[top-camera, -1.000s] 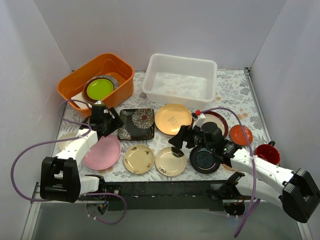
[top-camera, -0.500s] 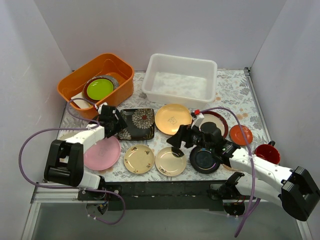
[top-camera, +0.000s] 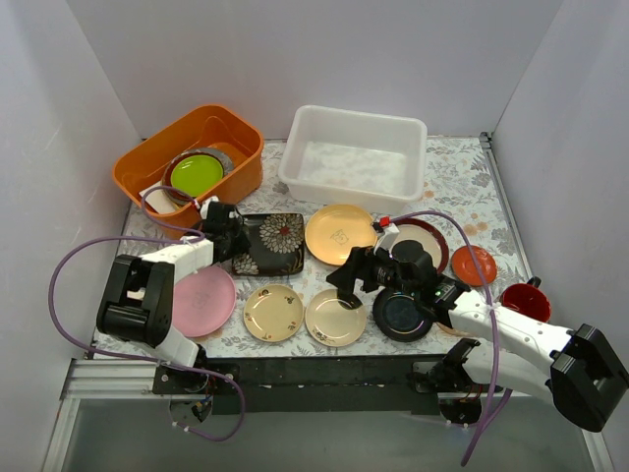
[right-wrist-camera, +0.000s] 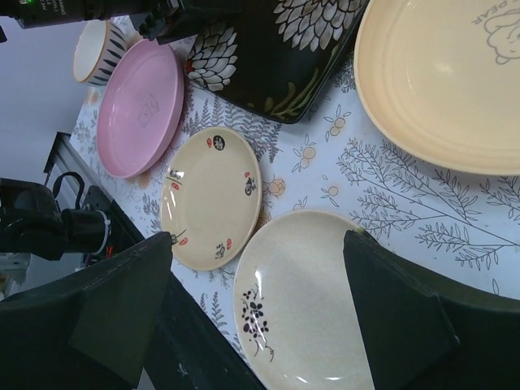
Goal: Place the plates into the plastic bin on the countertop
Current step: Pick up the plate at the center of the board, then place the plate in the plastic bin.
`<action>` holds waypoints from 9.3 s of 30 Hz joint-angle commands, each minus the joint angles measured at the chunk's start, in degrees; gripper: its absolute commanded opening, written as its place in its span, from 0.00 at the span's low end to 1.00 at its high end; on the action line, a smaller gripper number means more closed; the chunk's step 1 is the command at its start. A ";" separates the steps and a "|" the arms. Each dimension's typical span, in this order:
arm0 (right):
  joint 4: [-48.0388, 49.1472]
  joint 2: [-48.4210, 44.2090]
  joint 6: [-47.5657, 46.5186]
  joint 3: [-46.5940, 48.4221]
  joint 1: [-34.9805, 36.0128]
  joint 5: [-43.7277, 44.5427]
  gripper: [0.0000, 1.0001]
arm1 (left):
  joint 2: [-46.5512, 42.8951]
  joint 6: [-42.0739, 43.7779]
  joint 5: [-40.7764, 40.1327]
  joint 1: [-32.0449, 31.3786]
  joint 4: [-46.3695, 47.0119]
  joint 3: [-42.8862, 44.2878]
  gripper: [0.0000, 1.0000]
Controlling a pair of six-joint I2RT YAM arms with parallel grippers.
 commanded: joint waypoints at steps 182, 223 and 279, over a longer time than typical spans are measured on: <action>27.27 24.76 13.74 10.20 -0.89 -9.47 0.75 | -42.29 -6.69 15.76 -3.73 -10.88 1.74 0.00; 19.73 16.93 6.46 16.43 -10.73 -14.48 0.01 | -43.27 -3.09 19.98 -3.73 -8.23 4.02 0.49; 0.20 37.76 -6.91 55.11 -32.53 -3.23 0.01 | -48.28 -6.25 25.87 -3.64 -11.57 -6.52 0.98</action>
